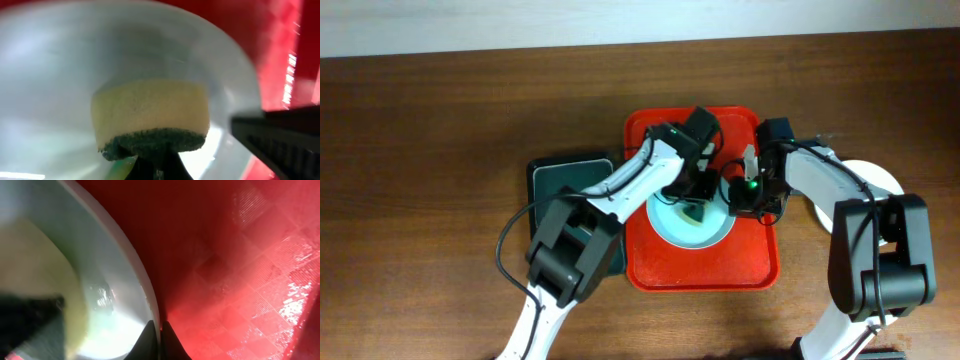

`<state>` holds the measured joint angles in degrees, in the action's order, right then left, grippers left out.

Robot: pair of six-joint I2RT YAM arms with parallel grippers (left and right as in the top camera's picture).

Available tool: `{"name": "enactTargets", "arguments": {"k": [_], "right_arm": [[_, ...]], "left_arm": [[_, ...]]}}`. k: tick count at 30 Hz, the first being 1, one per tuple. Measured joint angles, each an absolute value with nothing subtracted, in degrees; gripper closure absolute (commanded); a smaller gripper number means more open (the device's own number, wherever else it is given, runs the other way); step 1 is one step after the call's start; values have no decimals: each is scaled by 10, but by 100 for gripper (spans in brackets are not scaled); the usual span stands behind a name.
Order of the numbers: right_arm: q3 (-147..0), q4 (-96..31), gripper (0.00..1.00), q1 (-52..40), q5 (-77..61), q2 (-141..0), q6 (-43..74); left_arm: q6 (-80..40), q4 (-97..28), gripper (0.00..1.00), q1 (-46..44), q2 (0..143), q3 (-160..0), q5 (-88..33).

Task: Clean dirty plates on tray and stack at the side
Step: 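Scrub the pale green plate with the sponge in left gripper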

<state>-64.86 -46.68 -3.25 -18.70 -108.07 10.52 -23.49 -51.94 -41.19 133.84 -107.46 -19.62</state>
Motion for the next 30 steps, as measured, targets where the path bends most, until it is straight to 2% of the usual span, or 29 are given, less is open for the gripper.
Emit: {"name": "enactTargets", "arguments": {"k": [7,11,14,18,24,30], "right_arm": [[-648,-469,96,-32,-189,-1081,105],[-648,-469,96,-35,-191,-1081,105],[-648,-469,96,-35,-192,-1081,105],[-648,-467,96,-36,-197,-1081,105],[-647,-467,96,-41,-206,-1081,105],[-646,-474,96,-41,-200,-1081,105]], "left_arm": [[-230,-547,100,-420,1341,-1075,-178],[-236,-619,100,-425,1337,-1087,-61],[-237,-658,100,-425,1336,-1086,75],[-257,-682,100,-427,1336,-1083,150],[-269,-708,100,-429,1338,-1088,164],[-272,-799,100,-398,1348,-1179,69]]}}
